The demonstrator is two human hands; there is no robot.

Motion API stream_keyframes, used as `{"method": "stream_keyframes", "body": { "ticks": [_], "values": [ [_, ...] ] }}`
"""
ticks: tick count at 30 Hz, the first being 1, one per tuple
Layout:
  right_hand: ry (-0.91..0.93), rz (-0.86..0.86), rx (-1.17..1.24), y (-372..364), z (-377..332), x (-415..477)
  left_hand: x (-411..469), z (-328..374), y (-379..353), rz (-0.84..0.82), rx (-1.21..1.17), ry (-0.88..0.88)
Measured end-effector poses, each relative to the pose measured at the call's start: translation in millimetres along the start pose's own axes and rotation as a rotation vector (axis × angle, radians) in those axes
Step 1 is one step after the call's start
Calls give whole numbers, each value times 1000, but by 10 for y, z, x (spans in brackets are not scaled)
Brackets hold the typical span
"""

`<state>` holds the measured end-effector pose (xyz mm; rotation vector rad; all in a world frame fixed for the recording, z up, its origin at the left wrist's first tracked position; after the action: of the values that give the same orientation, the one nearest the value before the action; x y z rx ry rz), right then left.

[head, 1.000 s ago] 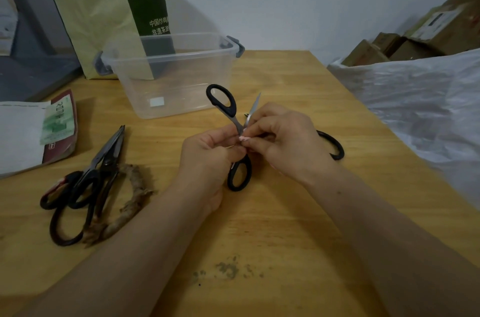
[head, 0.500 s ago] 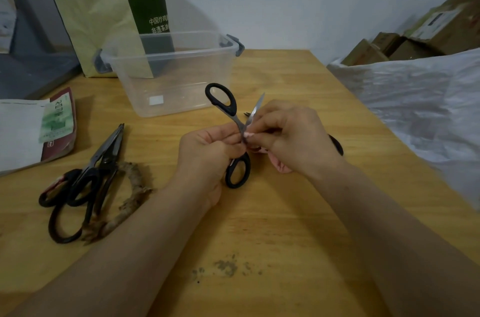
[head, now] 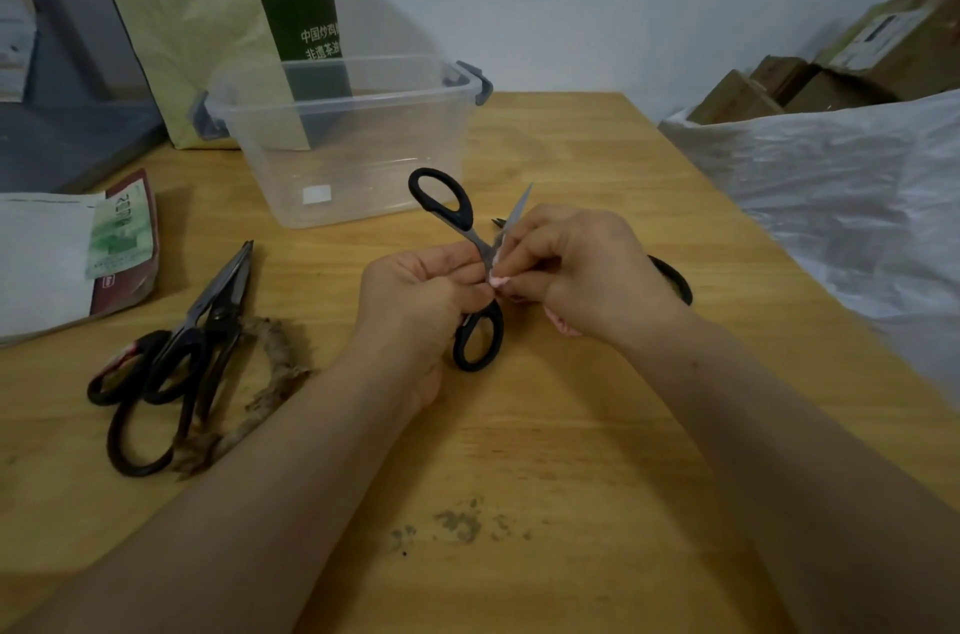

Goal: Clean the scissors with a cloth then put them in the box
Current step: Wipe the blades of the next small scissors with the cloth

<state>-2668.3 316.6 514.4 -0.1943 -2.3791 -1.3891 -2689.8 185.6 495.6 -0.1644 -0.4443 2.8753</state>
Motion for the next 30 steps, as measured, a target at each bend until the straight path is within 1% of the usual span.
{"method": "stream_keyframes", "body": {
  "ticks": [2,4,5,7,8,9,11,15,17,20,22,24,27,30],
  "values": [
    [-16,-67,-55,-12,22,1,2,-3,11,6,11,7],
    [-105,-71,-23,53,57,-10,6,-3,9,21,15,12],
    [-172,-14,6,121,88,-10,15,-2,11,34,14,16],
    [-289,192,86,283,154,-23,35,0,14,45,4,17],
    [-330,268,159,337,174,-35,32,-1,3,38,1,14],
    [-364,288,243,359,183,-45,26,-5,-6,32,5,9],
    [-415,215,385,313,164,-53,13,-12,-16,31,25,-14],
    [-414,87,523,219,116,-58,13,-17,-19,52,25,-34],
    [-472,17,630,223,87,-56,7,-2,-17,57,18,-49],
    [-590,13,749,219,112,-51,12,-1,-17,56,21,-92],
    [-576,20,711,207,120,-49,9,2,-26,39,3,-107],
    [-505,-3,670,182,109,-61,-5,8,-42,19,-20,-106],
    [-456,-34,684,171,101,-68,-14,12,-50,11,-48,-106],
    [-463,-41,712,202,102,-68,-26,15,-57,-20,-49,-122]
  ]
}}
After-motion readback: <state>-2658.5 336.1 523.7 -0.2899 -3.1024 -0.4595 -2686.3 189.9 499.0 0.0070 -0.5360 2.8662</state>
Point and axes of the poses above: each hand's wrist, its own x-axis towards the middle knuckle, its own y-axis out of the back of the hand, z = x × y, the point moved 2 cm from there along x, towards the middle knuckle, and after that the axes turned 6 degrees about -x, right-handed, at the moved point
